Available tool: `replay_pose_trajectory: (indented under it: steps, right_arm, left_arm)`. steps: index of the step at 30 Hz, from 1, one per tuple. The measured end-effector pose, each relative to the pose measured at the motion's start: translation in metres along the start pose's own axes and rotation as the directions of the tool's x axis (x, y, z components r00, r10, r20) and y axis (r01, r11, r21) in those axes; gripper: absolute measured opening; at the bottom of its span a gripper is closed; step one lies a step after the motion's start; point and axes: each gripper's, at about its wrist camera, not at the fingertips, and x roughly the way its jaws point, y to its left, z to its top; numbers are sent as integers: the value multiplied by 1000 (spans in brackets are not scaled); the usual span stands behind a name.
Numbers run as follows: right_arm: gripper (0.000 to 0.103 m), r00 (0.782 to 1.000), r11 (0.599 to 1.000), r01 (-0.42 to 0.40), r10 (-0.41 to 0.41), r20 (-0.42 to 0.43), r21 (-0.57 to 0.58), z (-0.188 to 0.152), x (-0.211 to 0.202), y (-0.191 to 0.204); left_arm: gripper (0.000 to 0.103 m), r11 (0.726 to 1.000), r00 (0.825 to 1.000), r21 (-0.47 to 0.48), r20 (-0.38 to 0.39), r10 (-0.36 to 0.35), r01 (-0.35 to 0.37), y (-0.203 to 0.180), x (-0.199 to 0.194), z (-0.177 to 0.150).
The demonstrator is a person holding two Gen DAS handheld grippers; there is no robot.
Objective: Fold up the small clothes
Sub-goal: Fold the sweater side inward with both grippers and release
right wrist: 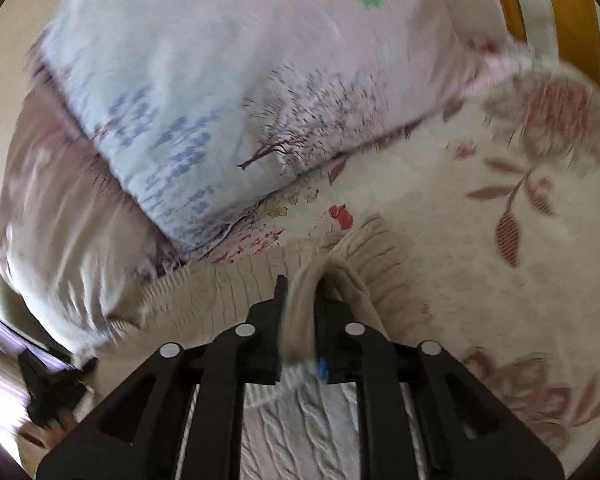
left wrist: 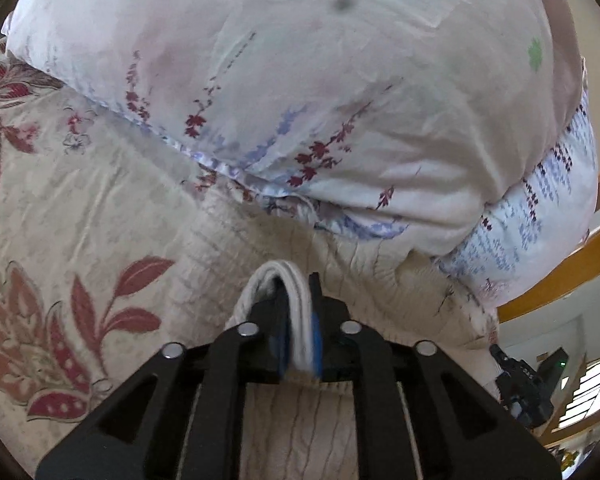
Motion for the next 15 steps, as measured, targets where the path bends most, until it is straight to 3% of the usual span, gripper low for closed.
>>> replay_pose_trajectory:
  steps: [1, 6, 9, 12, 15]
  right_arm:
    - [25, 1000, 1000, -12, 12, 4, 3, 1, 0, 2]
    - [61, 997, 999, -23, 26, 77, -44, 1, -17, 10]
    - [62, 994, 999, -11, 16, 104, -52, 0, -35, 4]
    - [61, 994, 995, 53, -44, 102, -87, -7, -49, -4]
    - [49, 995, 989, 76, -67, 73, -126, -20, -59, -13]
  left_arm:
    - [21, 1000, 1000, -3, 3, -10, 10, -1, 0, 1]
    - [55, 1000, 997, 11, 78, -29, 28, -4, -20, 5]
    - [57, 999, 995, 33, 103, -7, 4, -4, -35, 4]
    - [56, 996, 995, 82, 92, 30, -37, -1, -48, -6]
    - [54, 986, 994, 142, 79, 72, -83, 2, -57, -21]
